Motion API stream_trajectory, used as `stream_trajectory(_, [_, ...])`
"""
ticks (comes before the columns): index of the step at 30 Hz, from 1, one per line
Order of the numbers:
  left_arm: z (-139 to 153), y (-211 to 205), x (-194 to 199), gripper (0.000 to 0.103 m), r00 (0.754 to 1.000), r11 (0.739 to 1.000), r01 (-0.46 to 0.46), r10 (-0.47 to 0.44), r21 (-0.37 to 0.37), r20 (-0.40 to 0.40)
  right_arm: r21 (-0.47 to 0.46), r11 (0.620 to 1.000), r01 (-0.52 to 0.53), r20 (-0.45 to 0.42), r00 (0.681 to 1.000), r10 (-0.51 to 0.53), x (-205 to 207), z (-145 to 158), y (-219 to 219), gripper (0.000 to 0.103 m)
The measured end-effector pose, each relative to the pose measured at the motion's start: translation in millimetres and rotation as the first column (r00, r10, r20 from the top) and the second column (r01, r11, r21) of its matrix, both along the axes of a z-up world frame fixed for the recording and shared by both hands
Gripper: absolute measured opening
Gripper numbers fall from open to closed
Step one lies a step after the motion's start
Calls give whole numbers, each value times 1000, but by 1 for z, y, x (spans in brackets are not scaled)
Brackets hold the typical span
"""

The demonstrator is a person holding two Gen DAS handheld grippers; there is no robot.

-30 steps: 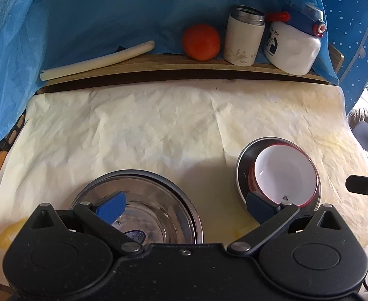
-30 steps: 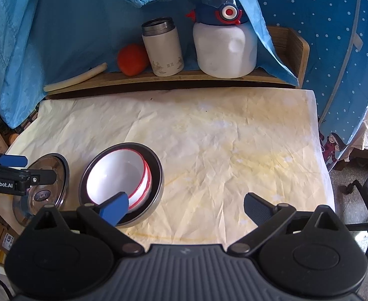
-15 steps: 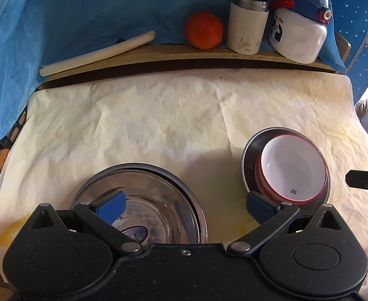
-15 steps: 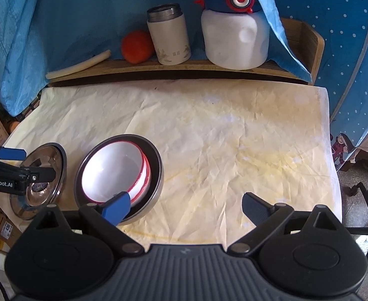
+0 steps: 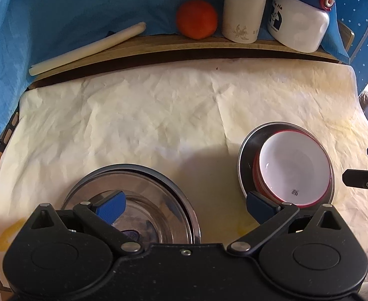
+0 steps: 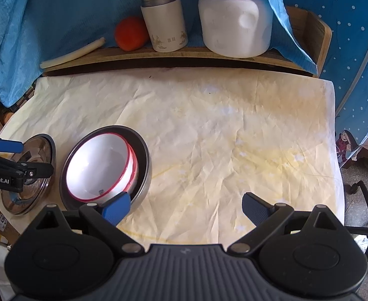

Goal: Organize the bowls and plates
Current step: 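Move both grippers to the rim of the steel plate stack holding the bowls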

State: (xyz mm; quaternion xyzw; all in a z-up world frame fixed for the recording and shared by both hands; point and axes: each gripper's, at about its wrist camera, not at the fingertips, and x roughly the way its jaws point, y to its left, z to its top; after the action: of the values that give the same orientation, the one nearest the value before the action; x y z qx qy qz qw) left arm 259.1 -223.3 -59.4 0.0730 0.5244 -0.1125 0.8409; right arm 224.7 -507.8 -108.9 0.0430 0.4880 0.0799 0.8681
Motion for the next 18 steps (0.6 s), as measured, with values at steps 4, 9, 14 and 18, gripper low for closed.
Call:
stream_trajectory(4, [-2,-3,3,102,1000,1000,2,-2,8,-7,4,1000,-4,-10,1000,5,4,-3,-1,98])
stream_trajectory(9, [-6,-6,7,102,1000,1000,4,-4,30,-16,1,1000,-11,-19,1000,11,10,-7,-1,97])
stream_trajectory(14, [-9,-9,10,101,1000,999,10,-10,38,-24,2,1000,-15,-30,999,15,14,-10,-2,96])
stream_trajectory(18, [-11,-9,12,101,999,1000,5,-4,27,-31,8,1000,-15,-32,999,15,15,-12,-3,96])
